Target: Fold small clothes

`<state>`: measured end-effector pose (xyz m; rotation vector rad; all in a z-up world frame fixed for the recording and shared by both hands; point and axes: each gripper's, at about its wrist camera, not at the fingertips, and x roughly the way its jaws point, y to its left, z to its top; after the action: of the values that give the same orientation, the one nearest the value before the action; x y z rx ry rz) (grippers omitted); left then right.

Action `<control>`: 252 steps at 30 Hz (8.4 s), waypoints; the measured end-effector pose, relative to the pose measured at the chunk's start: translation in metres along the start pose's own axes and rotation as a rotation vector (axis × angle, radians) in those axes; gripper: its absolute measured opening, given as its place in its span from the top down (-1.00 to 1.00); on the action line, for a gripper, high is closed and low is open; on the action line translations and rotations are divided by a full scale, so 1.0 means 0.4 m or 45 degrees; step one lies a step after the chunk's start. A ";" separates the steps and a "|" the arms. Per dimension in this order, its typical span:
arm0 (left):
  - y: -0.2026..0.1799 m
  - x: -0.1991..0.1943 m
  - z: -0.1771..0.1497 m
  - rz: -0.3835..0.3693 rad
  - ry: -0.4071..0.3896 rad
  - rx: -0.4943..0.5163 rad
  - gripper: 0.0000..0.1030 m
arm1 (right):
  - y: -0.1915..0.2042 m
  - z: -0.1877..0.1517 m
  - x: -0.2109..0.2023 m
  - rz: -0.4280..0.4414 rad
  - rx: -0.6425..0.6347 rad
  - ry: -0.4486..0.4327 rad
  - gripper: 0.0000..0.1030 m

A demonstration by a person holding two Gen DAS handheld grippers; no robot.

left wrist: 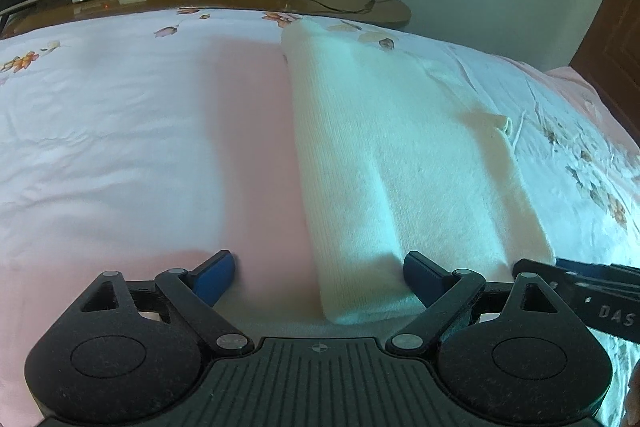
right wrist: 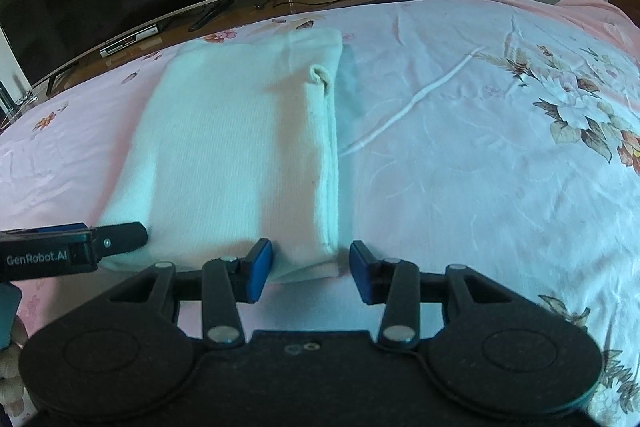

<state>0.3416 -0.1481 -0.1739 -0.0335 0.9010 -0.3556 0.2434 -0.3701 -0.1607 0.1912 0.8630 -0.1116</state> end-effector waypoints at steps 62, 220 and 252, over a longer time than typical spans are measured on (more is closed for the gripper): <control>0.069 0.235 0.173 -0.436 0.032 -0.482 0.01 | -0.109 0.248 0.268 0.419 0.316 0.017 0.01; 0.195 -0.956 -0.390 0.515 -0.307 -0.181 -1.00 | 0.509 -0.240 -0.649 0.052 -0.278 -0.291 -0.99; 0.136 -0.994 -0.394 0.557 -0.369 -0.150 -1.00 | 0.480 -0.245 -0.664 0.008 -0.270 -0.326 -0.99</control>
<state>0.0105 0.0479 0.0205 0.0046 0.6188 0.1095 0.0327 -0.1563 0.0034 -0.0194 0.6139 -0.0366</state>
